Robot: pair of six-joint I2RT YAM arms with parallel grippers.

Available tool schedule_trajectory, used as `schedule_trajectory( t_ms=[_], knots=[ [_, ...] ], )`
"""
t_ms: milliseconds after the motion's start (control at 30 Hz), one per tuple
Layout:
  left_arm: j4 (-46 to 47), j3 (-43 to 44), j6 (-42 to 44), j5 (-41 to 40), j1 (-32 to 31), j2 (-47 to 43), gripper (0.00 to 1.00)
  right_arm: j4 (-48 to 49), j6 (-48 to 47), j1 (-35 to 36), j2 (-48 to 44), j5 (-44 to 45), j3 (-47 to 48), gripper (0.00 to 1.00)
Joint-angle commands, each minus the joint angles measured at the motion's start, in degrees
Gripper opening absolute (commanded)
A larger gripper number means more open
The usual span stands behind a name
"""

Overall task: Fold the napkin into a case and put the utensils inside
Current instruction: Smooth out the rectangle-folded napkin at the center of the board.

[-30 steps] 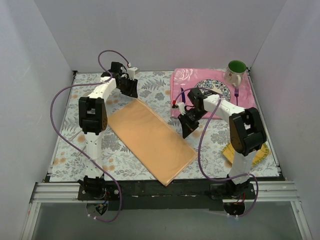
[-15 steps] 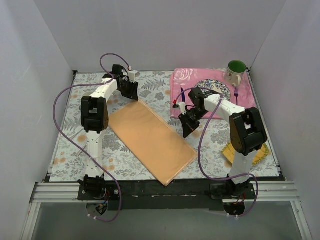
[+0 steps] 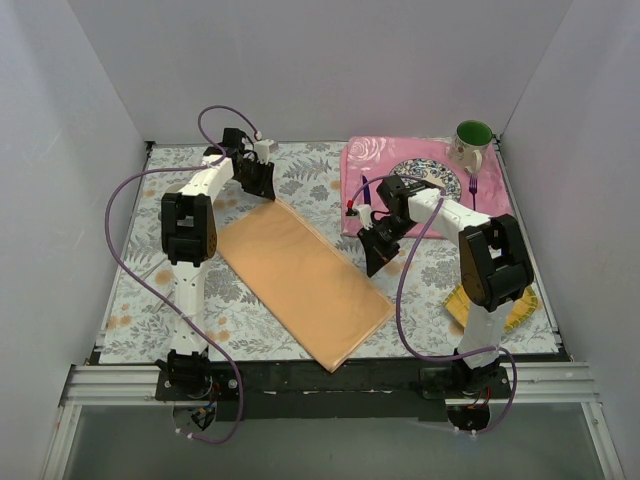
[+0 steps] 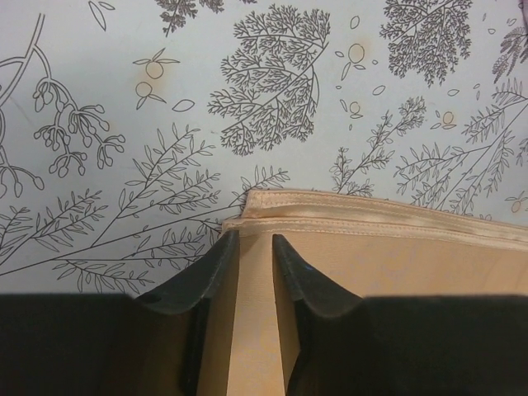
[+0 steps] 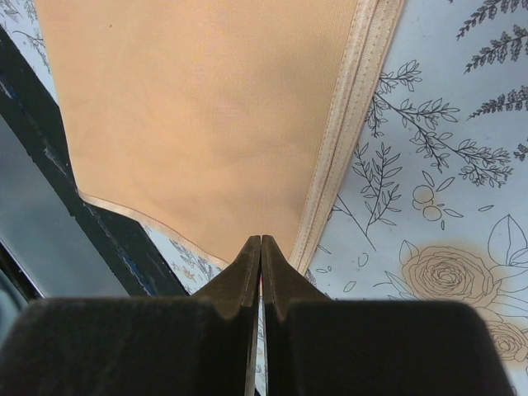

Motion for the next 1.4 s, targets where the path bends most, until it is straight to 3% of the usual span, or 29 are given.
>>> schedule_trajectory(
  t_ms=[0,200,467,833,1033,1200,1367],
  knots=[
    [-0.99,1.26,0.29,2.63,0.28,-0.59,0.25,-1.3,-0.39,-0.1,0.69,-0.91,0.95,0.06],
    [1.64,0.2,-1.56,-0.43,0.46,-1.12,0.34,-1.65,-0.57,-0.27,0.69,-1.18,1.03,0.06],
    [0.94,1.17,-0.59,-1.94,0.54,0.11,0.35,-1.91,-0.48,-0.27,1.04,-1.44,1.3,0.06],
    [0.68,-0.06,0.29,0.96,0.54,0.02,0.23,-2.0,-0.66,-0.27,1.13,-1.18,1.3,0.07],
    [0.32,-0.06,0.55,0.61,0.28,0.46,0.25,-2.09,-0.92,-0.36,1.39,-1.35,1.3,0.07],
    [2.17,-0.59,-0.33,-1.76,0.28,0.2,0.36,-2.18,-0.75,-0.45,1.48,-1.7,1.3,0.07],
    [1.3,0.21,1.07,-2.38,0.19,0.9,0.33,-2.18,-0.75,-0.54,1.65,-1.71,1.65,0.07]
  ],
)
